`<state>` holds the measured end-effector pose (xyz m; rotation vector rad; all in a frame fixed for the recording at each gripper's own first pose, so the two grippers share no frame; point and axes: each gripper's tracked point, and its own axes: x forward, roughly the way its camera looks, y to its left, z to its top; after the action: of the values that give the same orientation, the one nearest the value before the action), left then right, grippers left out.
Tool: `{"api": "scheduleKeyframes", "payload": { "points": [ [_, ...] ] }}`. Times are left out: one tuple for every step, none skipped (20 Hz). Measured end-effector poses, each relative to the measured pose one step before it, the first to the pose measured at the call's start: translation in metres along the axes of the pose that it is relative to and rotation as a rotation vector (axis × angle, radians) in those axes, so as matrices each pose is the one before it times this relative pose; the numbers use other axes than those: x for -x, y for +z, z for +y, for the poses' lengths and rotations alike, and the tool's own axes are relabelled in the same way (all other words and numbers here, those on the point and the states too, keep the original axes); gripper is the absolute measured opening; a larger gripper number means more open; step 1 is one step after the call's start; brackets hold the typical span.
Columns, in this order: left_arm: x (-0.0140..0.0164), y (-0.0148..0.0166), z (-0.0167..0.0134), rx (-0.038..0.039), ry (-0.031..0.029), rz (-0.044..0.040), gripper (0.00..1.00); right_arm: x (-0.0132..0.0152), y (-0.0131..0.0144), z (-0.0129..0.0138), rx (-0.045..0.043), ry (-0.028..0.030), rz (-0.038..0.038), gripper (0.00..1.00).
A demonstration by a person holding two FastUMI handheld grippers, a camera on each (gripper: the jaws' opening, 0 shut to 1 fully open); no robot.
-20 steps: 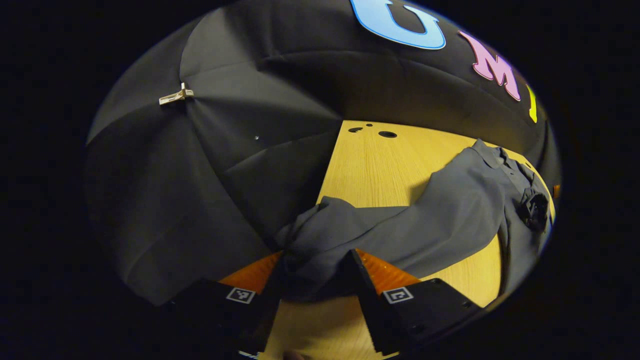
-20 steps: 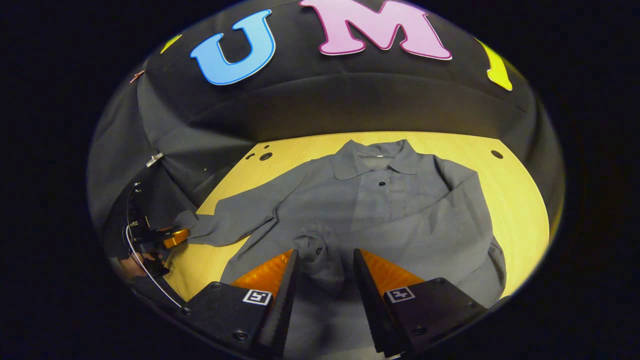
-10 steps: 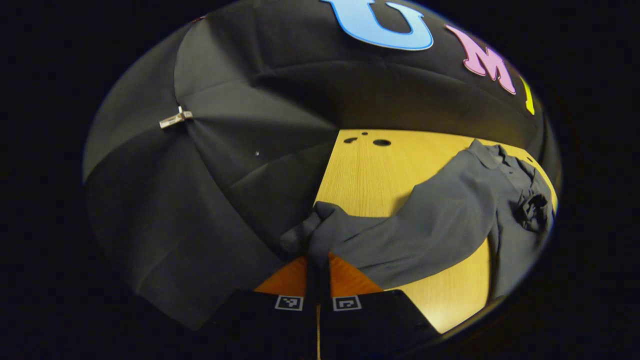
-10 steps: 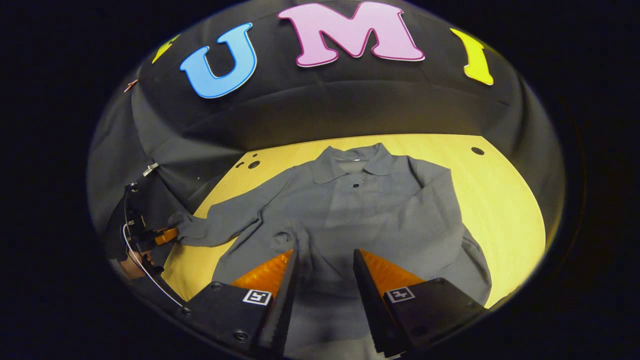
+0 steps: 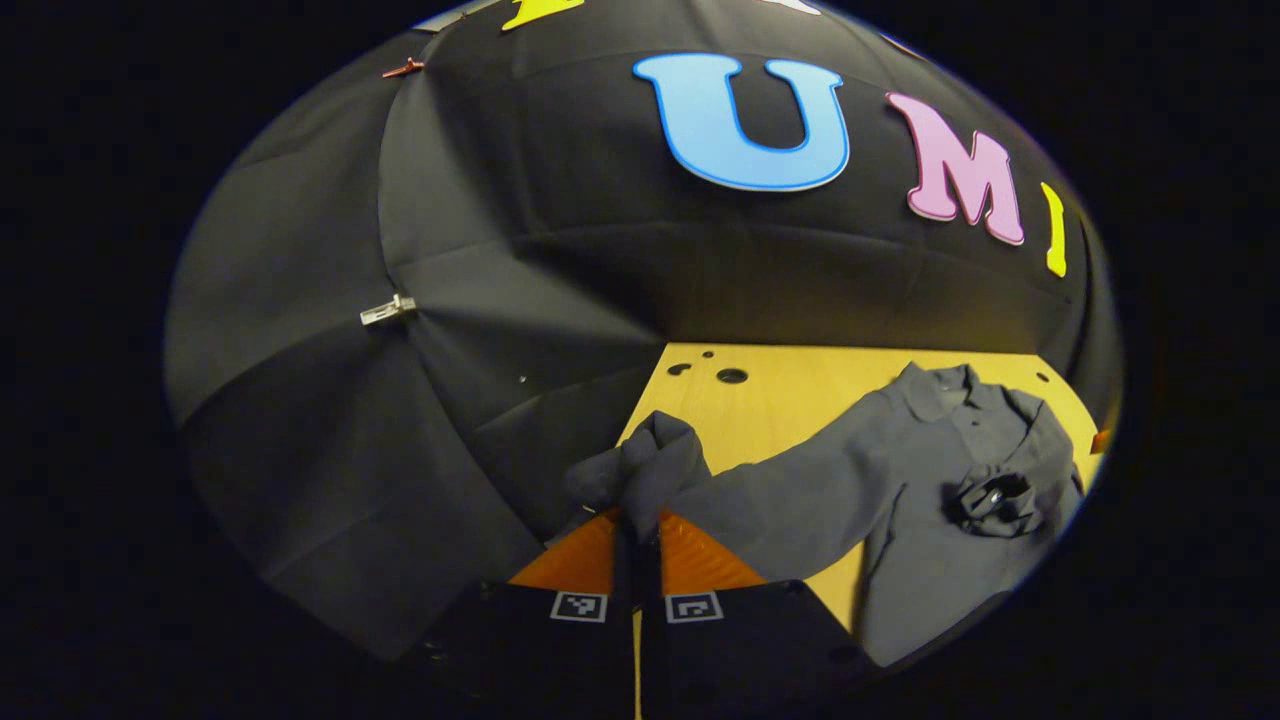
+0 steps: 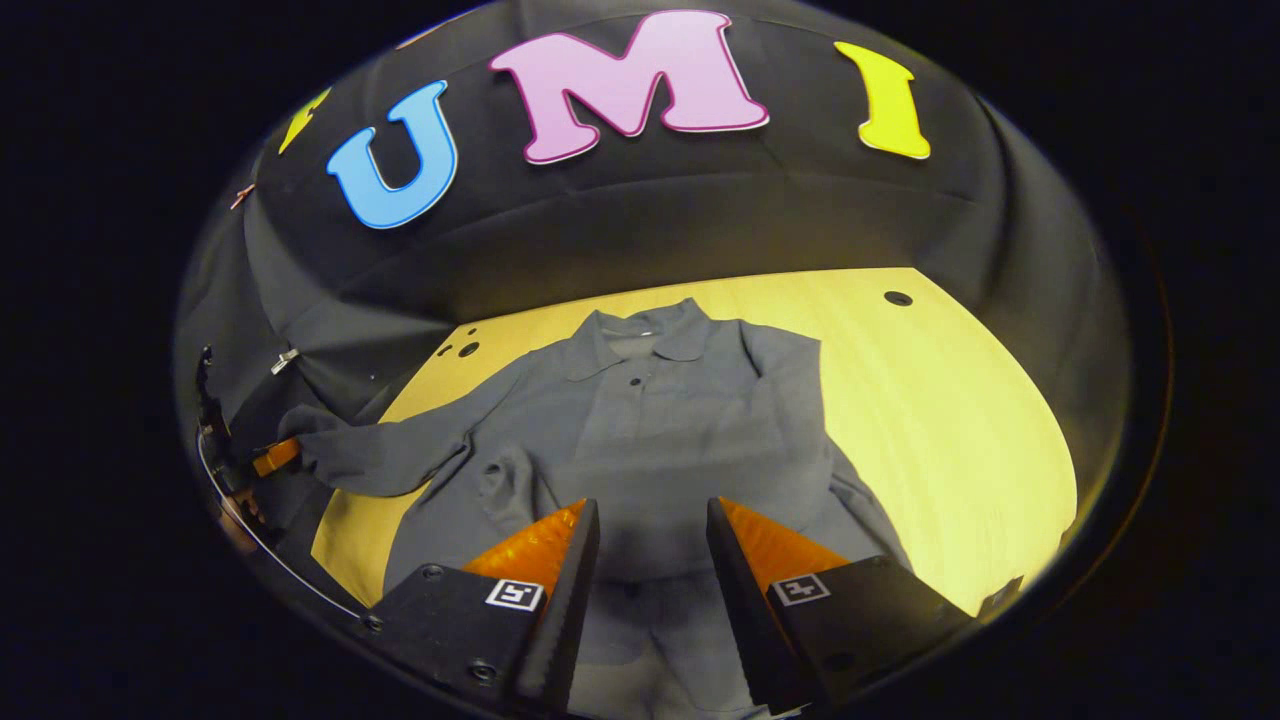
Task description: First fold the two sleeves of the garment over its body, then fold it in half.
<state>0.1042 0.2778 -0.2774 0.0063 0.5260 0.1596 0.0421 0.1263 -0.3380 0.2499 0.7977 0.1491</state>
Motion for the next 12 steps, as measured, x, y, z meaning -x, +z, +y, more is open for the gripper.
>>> {"api": "scheduleKeyframes", "payload": {
  "points": [
    [0.00582,0.01049,-0.01112,-0.00101,-0.00989,-0.01407,0.07,0.00116,0.00137,-0.00736,-0.00675,-0.00495,-0.00257,0.68],
    [0.00391,0.00871,-0.01146,-0.0049,-0.00786,-0.01236,0.07,0.00137,0.00037,-0.00731,-0.00978,-0.00491,-0.00318,0.68],
    [0.0042,0.0094,-0.01227,-0.00568,-0.00779,-0.00896,0.07,0.00105,0.0012,-0.00704,-0.01008,-0.00555,-0.0036,0.68],
    [0.00353,0.00642,-0.01188,-0.00822,-0.01048,-0.00425,0.07,0.00136,0.00113,-0.00726,-0.00876,-0.00663,-0.00401,0.68],
    [0.00452,0.00869,-0.01312,-0.0092,-0.01305,-0.00835,0.07,0.00108,0.00029,-0.00758,-0.0091,-0.00549,-0.00442,0.68],
    [0.00327,0.00619,-0.01404,-0.00673,-0.01599,-0.00721,0.07,0.00085,-0.0002,-0.007,-0.00901,-0.0065,-0.00363,0.68],
    [0.00332,0.00644,-0.01525,-0.00668,-0.01874,-0.00558,0.07,0.00086,0.00024,-0.0072,-0.00868,-0.00652,-0.00297,0.68],
    [0.00351,0.00443,-0.01298,-0.00821,-0.01423,-0.00554,0.07,0.00159,-0.00026,-0.00742,-0.00848,-0.00664,-0.00294,0.67],
    [0.00166,0.00485,-0.01376,-0.01316,-0.0142,-0.00101,0.07,0.00038,0.00039,-0.0074,-0.01076,-0.00603,-0.00111,0.68],
    [0.00001,0.00291,-0.01171,-0.01382,-0.01029,-0.00422,0.07,0.00198,0.00093,-0.00658,-0.01451,-0.00511,-0.00499,0.67],
    [-0.00112,0.00308,-0.01379,-0.00892,-0.01683,0.00115,0.07,0.00146,-0.00007,-0.00647,-0.01177,-0.00474,-0.00217,0.68],
    [-0.00024,-0.00014,-0.01372,-0.00108,-0.01771,0.00468,0.07,0.00206,-0.00058,-0.00703,-0.00674,-0.00562,-0.00129,0.68]
  ]
}}
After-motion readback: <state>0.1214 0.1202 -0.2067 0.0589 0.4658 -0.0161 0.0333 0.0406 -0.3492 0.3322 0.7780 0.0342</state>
